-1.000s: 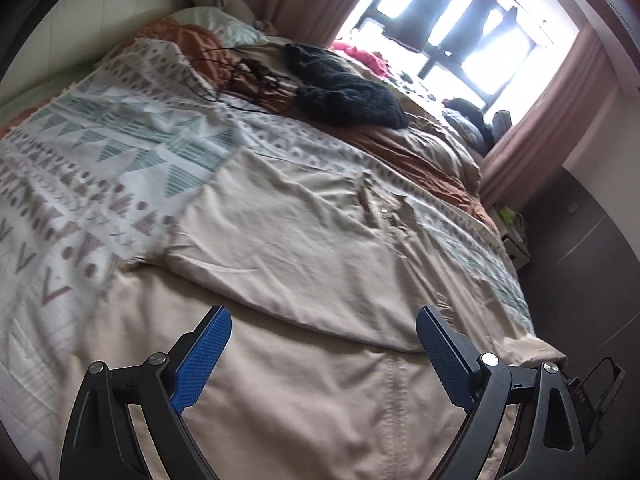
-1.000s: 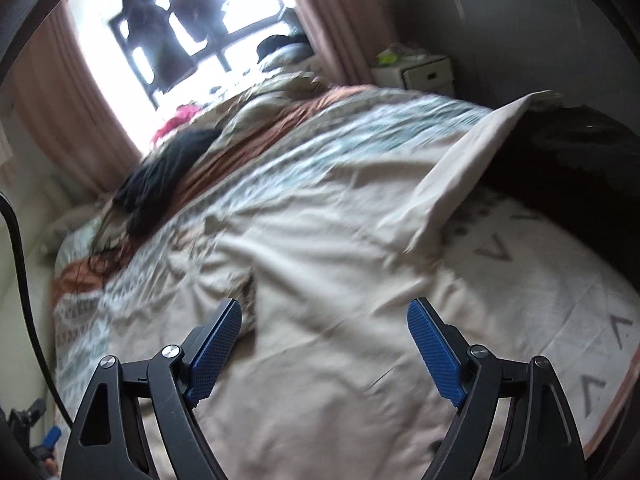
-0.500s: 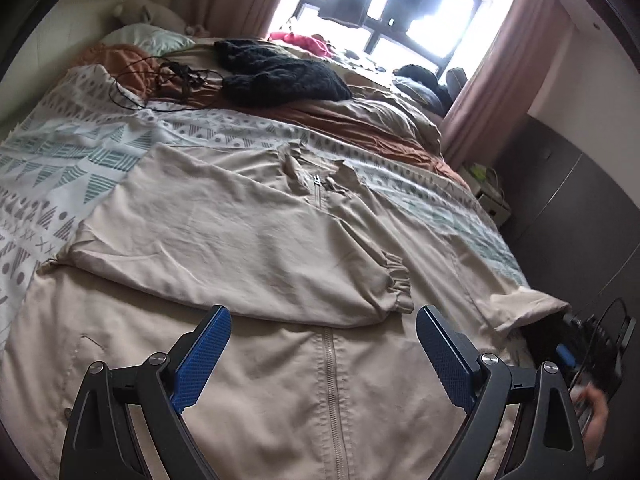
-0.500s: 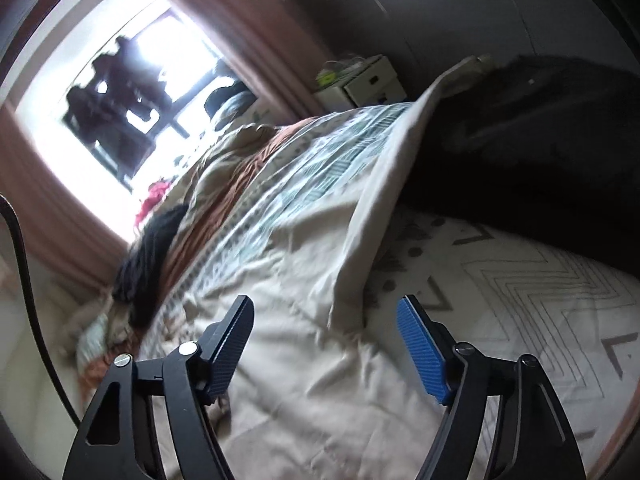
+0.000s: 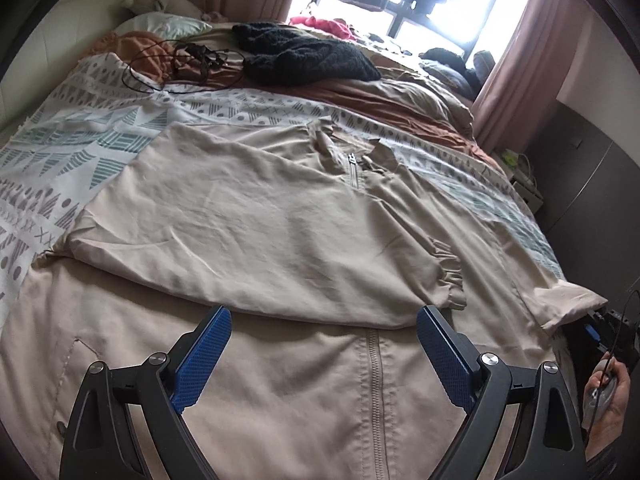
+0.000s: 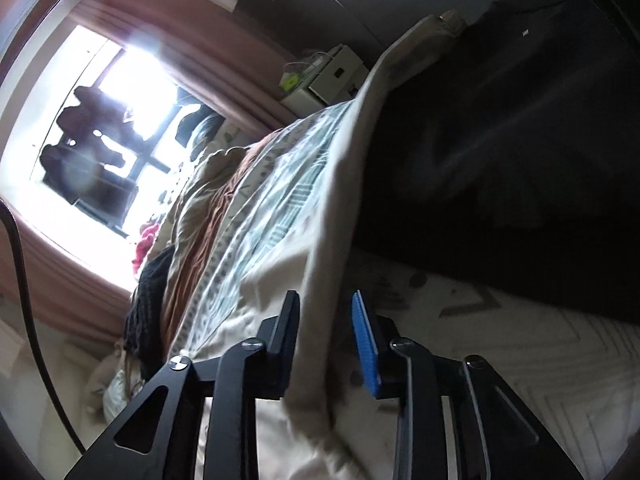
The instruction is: Fold large clothes
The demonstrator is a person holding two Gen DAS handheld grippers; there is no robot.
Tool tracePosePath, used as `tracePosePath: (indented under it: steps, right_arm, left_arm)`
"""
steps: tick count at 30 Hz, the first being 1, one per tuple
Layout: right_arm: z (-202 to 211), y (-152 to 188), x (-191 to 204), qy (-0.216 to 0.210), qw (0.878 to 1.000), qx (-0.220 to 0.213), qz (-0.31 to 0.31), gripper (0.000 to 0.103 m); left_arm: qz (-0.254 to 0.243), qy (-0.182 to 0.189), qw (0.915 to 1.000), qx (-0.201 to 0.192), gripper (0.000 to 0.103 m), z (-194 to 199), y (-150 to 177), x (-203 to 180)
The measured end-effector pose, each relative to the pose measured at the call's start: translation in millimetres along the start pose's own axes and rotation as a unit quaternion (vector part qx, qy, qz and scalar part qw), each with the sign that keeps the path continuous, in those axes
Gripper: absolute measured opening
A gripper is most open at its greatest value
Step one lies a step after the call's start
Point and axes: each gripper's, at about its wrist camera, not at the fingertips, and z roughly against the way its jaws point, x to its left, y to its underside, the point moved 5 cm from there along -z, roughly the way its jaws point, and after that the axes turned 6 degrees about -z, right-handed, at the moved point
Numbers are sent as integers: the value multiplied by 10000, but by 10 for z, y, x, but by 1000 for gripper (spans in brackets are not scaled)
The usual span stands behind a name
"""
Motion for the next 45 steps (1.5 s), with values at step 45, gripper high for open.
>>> tracePosePath:
  steps: [45]
  right_arm:
    - [-589,2063,1206,-23,9396,2544,2288,16]
  left_arm:
    - [605,237,9979,-6,94,87,-92,336]
